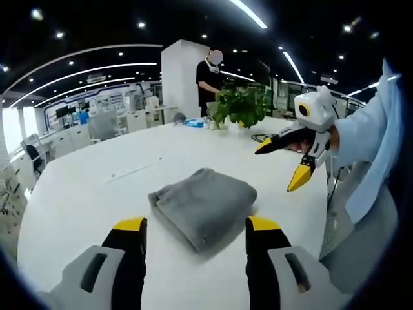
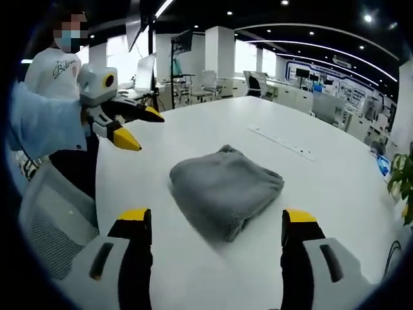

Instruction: Fold the towel on the table until its edges align and the towel forms a compact rectangular stack.

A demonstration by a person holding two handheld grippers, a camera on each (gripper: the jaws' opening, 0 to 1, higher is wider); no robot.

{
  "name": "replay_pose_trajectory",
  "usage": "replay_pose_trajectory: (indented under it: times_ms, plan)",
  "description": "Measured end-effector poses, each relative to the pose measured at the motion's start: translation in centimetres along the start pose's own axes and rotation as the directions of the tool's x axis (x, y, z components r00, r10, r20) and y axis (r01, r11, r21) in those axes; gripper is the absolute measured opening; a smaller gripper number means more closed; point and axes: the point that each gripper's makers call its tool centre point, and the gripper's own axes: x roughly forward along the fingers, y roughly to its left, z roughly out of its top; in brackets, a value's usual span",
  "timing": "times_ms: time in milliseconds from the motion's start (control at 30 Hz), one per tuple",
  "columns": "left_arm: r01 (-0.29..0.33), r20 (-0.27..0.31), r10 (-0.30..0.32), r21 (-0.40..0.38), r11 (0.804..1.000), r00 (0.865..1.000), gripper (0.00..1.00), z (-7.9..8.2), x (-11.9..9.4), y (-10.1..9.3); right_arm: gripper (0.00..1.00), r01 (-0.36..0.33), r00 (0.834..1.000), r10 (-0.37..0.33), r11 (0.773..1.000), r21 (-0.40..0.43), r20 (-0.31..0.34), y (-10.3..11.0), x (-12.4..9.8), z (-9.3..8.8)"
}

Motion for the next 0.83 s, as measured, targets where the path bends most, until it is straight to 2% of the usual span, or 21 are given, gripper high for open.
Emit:
replay_pose_trajectory:
  times_ms: [200,467,833]
  plan:
    - [-0.010,0.006,0.010,-0.007,1.000,1.000,0.64,-0.4,-0.8,-0.1,0.83,0.000,1.000,0.000,1.000,0.016,0.007,0.6,-0.8,-0.8]
    - [-0.027,-0.004,0.027,-0.024,0.999,1.000,0.64,-1.9,-2.0,0.2,0.83,0.007,1.000,-0.007,0.999,0.032,0.018,0.9,-2.0,-1.5]
    - [-0.038,-0.011,0.038,-0.030,0.999,0.999,0.64,-2.7,-2.5,-0.1,0.83,0.004,1.000,-0.005,0.999,0.036,0.024,1.3,-2.2,-1.4]
